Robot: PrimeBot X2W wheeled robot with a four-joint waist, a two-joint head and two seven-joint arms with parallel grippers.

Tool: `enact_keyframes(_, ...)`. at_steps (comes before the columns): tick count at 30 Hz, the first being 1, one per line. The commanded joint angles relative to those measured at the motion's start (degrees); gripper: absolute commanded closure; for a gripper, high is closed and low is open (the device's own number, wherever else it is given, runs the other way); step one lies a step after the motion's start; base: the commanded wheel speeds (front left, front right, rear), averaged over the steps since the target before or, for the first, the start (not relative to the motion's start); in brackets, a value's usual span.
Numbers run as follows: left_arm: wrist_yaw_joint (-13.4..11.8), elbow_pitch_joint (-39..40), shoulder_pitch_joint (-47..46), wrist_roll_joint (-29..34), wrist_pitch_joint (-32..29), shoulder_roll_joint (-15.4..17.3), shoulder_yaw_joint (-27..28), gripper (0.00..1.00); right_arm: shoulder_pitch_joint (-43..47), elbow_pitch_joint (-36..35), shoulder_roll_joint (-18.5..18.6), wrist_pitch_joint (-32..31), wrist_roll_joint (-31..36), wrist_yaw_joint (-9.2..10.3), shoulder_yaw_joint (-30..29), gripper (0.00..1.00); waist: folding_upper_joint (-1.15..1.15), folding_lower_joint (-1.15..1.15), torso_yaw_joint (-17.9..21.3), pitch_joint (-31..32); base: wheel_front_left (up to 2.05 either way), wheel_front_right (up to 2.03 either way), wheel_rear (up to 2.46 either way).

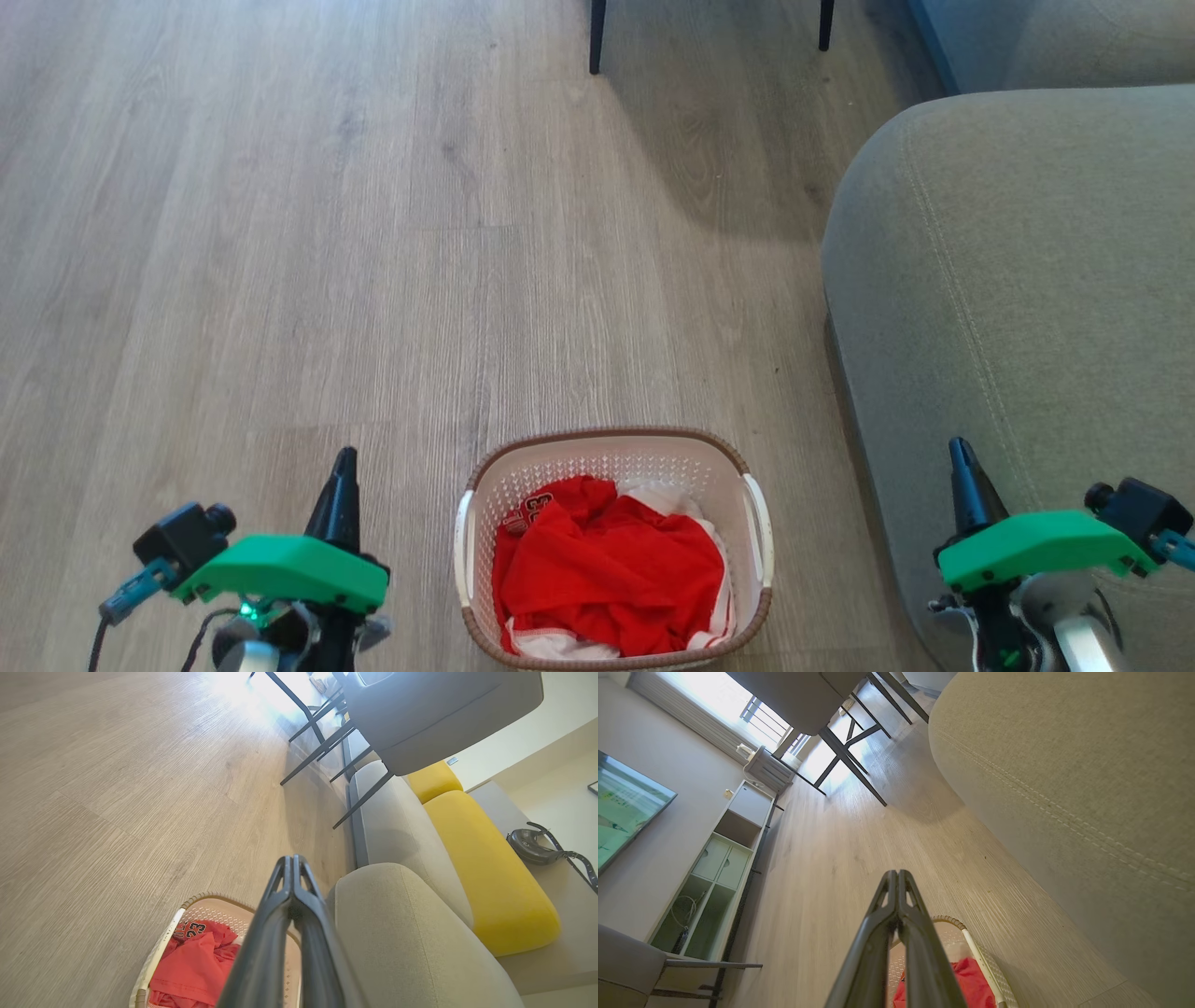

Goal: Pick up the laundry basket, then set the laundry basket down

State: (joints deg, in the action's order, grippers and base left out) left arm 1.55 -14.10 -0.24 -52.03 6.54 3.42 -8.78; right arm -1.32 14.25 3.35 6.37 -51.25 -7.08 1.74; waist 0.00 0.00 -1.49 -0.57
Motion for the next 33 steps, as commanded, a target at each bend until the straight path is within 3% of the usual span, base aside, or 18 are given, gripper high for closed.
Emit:
enact_keyframes(1,0.52,1.48,-3.65,-1.72,-0.38,0.84,1.52,1.00,-3.16,-1.56,0.86,-0.39,-1.76,-0.19,-0.07,1.00,0.00,0.00,0.03,0.01,0.00,0.00,0.00)
enact_keyframes(33,3.00,0.88,-4.61,-20.16,-5.36,0.94,6.82,1.00,-3.86,-1.00,0.88,-5.40,-20.42,-0.29,-2.95,1.00,0.00,0.00,0.70,0.18,0.00,0.00,0.00)
